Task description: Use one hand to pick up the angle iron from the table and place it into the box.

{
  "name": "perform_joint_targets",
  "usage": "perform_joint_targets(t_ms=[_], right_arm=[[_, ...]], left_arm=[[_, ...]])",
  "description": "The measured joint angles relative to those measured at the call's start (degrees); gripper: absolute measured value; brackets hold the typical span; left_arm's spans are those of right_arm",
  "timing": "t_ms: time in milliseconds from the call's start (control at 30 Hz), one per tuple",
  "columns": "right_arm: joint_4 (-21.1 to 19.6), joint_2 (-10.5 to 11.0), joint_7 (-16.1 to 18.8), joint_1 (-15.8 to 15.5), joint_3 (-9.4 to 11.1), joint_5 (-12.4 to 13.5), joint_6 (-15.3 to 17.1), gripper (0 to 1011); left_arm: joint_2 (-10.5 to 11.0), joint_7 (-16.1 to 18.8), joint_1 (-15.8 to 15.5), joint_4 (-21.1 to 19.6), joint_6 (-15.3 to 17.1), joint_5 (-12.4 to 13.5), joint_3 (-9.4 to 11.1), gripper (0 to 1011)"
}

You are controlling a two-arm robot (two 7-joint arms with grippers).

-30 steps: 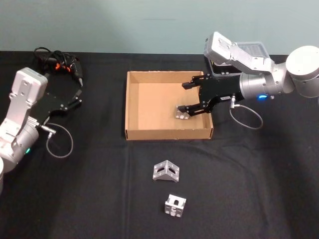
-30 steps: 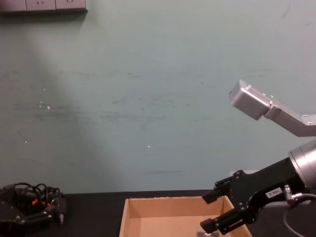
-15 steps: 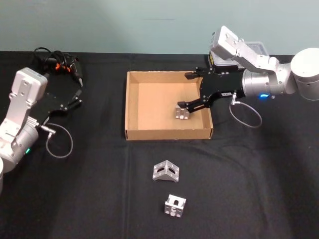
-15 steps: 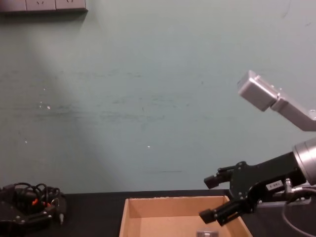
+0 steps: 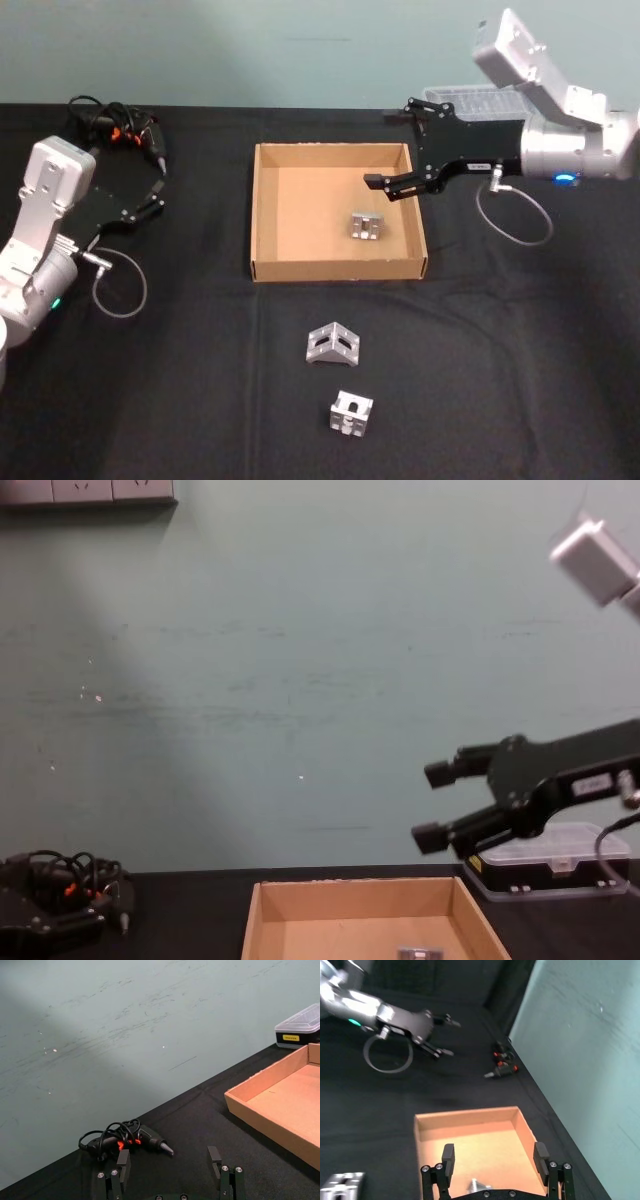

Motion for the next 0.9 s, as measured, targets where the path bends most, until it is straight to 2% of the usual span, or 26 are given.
perform_joint_targets(t_ms=[133,233,267,367,600,900], right_arm=[[-5.11,2.91,1.03,-1.32,0.82,2.08,1.17,1004],[-10.35,5.99,1.61,-3.07,1.54,4.05,2.38,1004],[-10.35,5.99,1.61,-3.07,1.54,4.05,2.38,1004],[-15.20,8.70,1.62,-5.34,2.12,6.12,3.66,1004],[-22.79,13.06,-0.50,-10.54,3.22,10.08,6.09,1004],[-28.13,16.44,-2.24,-15.09,3.27,13.36,8.68,1004]], left_arm=[[0.00,0.00,0.00,0.00,0.00,0.00,0.00,1000],[0.00,0.00,0.00,0.00,0.00,0.00,0.00,1000],[0.00,0.00,0.00,0.00,0.00,0.00,0.00,1000],[0.00,0.00,0.00,0.00,0.00,0.00,0.00,1000],[0.00,0.00,0.00,0.00,0.00,0.00,0.00,1000],[0.00,0.00,0.00,0.00,0.00,0.00,0.00,1000]])
